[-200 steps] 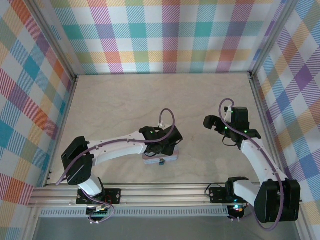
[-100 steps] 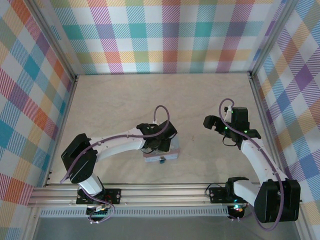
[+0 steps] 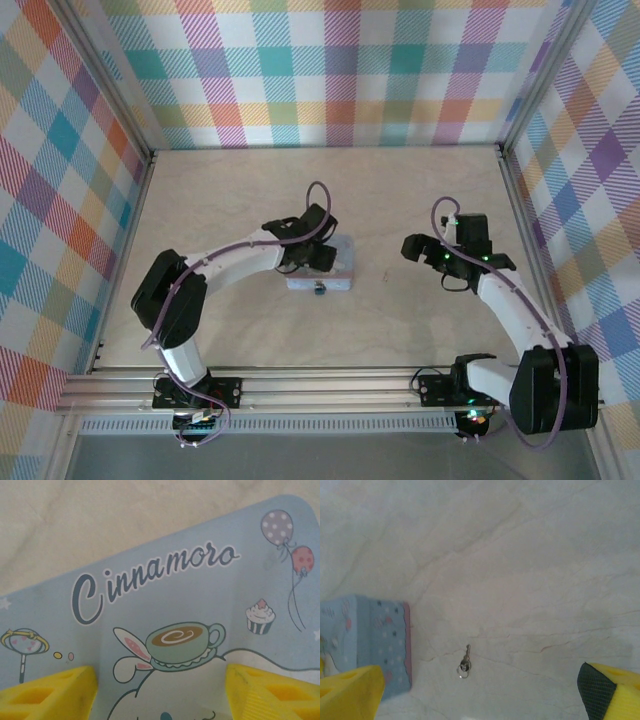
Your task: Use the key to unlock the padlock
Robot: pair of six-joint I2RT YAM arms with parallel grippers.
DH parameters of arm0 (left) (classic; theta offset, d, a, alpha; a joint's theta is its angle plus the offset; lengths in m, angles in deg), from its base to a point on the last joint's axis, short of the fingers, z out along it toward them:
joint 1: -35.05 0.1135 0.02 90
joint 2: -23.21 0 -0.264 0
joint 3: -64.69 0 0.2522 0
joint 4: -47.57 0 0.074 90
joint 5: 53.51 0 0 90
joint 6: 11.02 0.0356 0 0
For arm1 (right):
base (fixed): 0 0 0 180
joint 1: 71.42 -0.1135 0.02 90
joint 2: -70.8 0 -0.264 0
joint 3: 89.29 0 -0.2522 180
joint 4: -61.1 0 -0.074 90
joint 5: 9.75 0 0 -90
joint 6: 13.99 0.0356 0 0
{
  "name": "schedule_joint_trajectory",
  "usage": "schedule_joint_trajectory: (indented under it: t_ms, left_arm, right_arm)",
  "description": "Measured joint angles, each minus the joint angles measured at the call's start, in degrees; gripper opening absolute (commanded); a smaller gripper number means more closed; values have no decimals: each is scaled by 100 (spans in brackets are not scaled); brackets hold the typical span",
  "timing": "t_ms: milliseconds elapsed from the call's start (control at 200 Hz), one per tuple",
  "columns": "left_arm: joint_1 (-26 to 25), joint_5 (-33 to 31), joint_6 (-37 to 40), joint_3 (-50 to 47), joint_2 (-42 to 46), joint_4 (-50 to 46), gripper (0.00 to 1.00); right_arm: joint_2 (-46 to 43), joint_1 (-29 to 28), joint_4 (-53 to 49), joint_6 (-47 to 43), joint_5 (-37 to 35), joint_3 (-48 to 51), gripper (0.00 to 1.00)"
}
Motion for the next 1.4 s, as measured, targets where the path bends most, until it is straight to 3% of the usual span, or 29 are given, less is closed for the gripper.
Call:
schedule_joint_trajectory:
  t_ms: [340, 645, 900, 1105, 1400]
  left_arm:
    - [409, 232, 1279, 909, -841, 420, 70]
    - [522, 444, 1534, 872, -706, 417, 82]
    - [538, 525, 975, -343, 1012, 800, 87]
    - [538, 553, 68, -1676, 2623, 1604, 88]
    - [538, 566, -861, -2970, 3591, 1792, 88]
  right_arm:
    - [1075, -752, -378, 31, -59, -420, 76]
    - [1565, -1117, -581, 26, -201, -551, 64]
    - [2000, -1456, -623, -22, -365, -809, 57]
    - [2441, -1572, -656, -120, -520, -1005, 43]
    - [2857, -1641, -686, -153, -693, -1222, 35]
